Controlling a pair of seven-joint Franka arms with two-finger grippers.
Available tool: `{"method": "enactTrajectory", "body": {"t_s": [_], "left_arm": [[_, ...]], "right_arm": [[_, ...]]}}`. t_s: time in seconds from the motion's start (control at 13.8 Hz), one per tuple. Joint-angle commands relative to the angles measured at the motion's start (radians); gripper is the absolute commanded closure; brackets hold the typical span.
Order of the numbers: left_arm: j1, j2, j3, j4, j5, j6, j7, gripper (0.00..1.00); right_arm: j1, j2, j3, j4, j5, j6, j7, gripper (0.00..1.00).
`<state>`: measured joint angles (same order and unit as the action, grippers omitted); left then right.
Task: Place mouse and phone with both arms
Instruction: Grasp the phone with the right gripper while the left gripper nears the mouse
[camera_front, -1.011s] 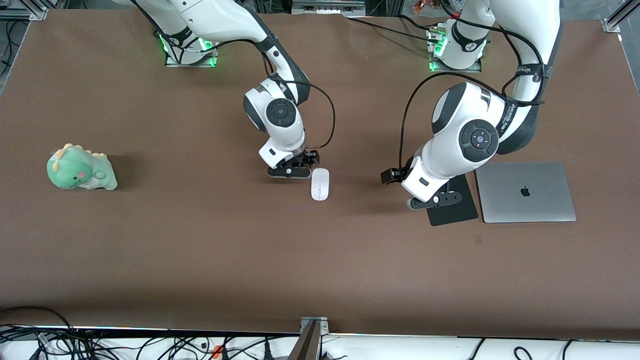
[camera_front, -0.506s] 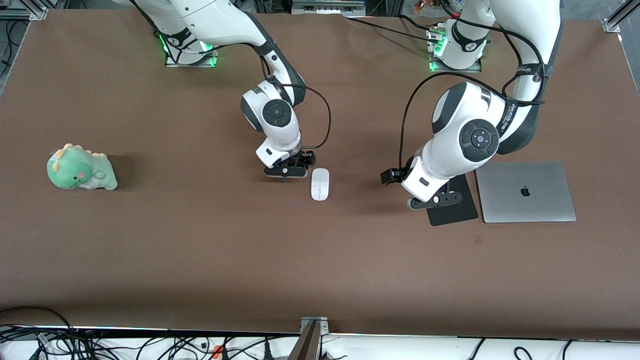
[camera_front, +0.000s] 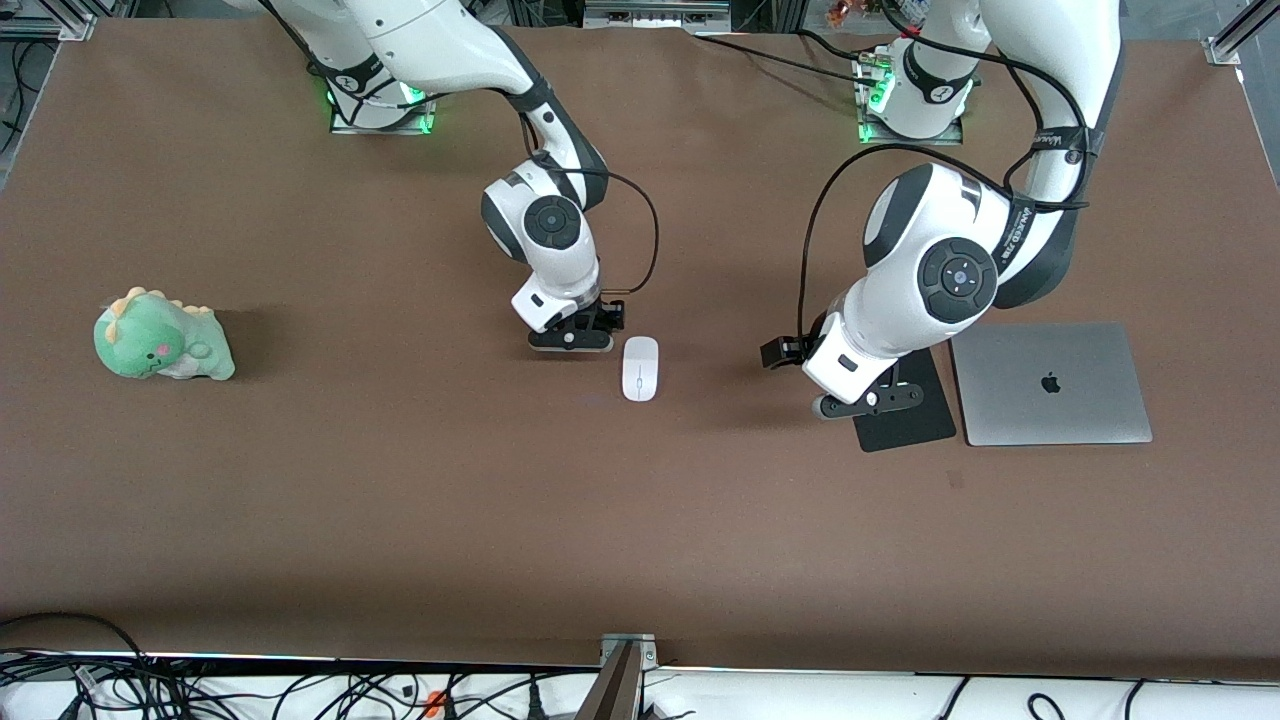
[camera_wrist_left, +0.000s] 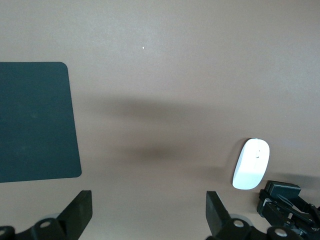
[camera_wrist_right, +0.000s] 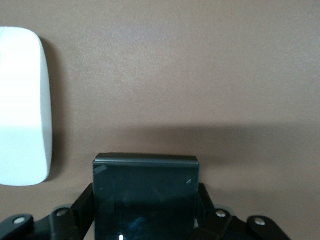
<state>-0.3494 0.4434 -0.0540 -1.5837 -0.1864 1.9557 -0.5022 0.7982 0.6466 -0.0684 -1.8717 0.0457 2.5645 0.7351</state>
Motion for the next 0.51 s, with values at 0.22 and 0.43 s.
{"method": "enactTrajectory", "body": {"t_s": [0.22,0.43], "left_arm": [[-0.031,0.02,0.006,0.027,-0.001,-0.008,-0.004,0.0],[-0.06,0.043,0.005,0.027,-0.002,0.04,0.004,0.0]], "right_arm": [[-0.007,-0.011,-0.046,0.046,-0.018,-0.147,-0.07,0.58],[-0.046,-0.041,-0.093,0.066,-0.004,-0.246,-0.241,0.59]]}}
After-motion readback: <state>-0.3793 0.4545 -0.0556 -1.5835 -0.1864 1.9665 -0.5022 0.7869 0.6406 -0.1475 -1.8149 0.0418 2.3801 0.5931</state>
